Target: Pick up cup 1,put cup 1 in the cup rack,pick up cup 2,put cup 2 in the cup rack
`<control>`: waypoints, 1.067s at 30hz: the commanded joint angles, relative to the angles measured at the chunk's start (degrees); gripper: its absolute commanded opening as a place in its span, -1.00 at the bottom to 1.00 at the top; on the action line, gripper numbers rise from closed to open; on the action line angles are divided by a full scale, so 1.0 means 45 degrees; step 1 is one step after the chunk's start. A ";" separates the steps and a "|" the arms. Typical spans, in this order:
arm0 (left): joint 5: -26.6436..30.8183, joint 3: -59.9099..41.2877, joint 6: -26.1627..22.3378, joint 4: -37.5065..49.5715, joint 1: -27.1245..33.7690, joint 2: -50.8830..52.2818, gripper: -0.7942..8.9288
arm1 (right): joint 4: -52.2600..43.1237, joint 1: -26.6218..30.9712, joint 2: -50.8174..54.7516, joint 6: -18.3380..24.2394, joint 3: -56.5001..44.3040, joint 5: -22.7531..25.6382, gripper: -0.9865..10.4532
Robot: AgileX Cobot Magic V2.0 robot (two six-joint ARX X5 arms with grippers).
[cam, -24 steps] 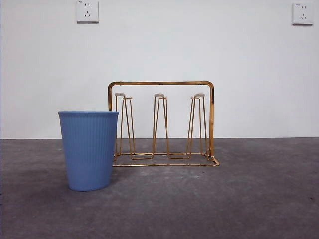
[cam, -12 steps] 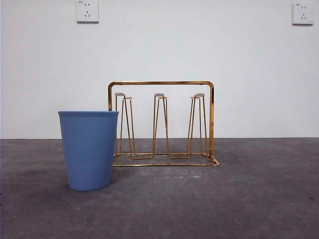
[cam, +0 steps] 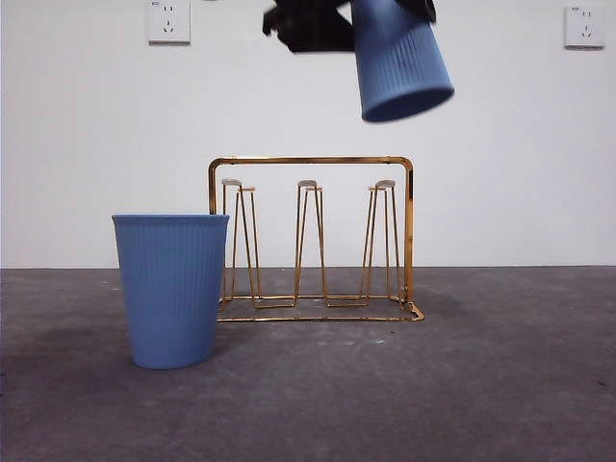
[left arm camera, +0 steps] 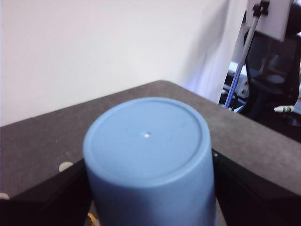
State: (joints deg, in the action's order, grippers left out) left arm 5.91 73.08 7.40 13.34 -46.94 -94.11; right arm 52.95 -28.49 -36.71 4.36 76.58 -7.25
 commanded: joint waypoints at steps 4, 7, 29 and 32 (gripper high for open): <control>0.0423 0.0015 -0.0491 0.0588 0.0126 -0.0806 -0.85 | 0.0029 0.0000 0.0029 0.0073 -0.0053 0.0053 -0.44; 0.0427 0.0019 -0.0704 0.0651 0.0204 -0.1151 -0.85 | 0.0180 0.0000 0.0029 0.0073 -0.0053 0.0053 -0.44; 0.0457 0.0019 -0.0709 0.1564 0.0782 -0.2871 -0.85 | 0.0656 0.0000 0.0024 0.0083 -0.0053 0.0053 -0.44; 0.0457 0.0019 -0.0704 0.1588 0.0782 -0.3162 -0.85 | 0.0670 0.0000 0.0024 0.0083 -0.0058 0.0049 -0.44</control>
State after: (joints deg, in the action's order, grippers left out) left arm 8.03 73.08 4.93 19.42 -43.53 -107.61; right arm 56.14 -28.49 -36.73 4.36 76.58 -7.25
